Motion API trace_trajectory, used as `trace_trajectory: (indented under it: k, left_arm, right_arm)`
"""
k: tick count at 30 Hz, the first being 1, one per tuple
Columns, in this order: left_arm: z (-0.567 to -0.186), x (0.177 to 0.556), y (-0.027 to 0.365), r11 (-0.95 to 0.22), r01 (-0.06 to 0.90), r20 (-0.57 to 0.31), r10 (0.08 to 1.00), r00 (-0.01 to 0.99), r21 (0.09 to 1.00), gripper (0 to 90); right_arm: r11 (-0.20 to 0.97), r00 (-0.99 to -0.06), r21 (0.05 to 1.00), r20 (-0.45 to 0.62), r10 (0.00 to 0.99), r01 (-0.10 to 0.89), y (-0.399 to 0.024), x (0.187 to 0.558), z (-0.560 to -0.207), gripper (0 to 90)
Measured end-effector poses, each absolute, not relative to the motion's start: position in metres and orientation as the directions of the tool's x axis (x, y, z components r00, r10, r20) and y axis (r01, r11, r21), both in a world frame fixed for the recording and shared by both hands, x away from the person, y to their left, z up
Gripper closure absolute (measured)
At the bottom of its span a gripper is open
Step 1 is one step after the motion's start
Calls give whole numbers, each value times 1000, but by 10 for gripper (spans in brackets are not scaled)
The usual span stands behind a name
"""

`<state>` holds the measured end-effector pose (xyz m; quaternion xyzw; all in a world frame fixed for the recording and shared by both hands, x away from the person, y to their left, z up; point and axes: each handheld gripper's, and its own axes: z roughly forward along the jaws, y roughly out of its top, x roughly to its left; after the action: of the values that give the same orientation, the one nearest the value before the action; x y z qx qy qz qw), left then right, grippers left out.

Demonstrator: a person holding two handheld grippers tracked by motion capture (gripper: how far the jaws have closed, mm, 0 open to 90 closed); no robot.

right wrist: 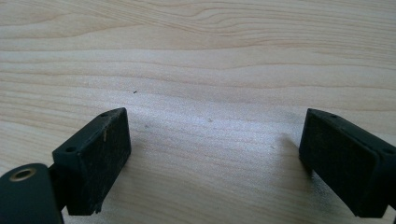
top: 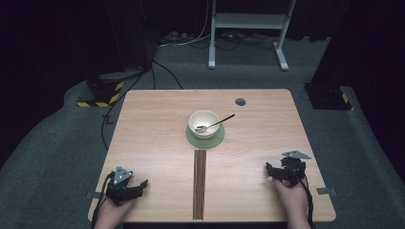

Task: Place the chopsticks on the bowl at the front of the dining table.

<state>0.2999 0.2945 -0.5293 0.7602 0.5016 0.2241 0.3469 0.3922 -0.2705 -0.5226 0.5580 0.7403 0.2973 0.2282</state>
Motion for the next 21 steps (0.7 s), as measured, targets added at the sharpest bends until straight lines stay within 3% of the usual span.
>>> trace_trajectory:
  k: [21]
  left_arm:
    - [-529, 301, 294, -256, 607, -9, 917, 398, 752, 265]
  right_arm:
    - [204, -280, 696, -4, 960, 688, -269, 389, -522, 104]
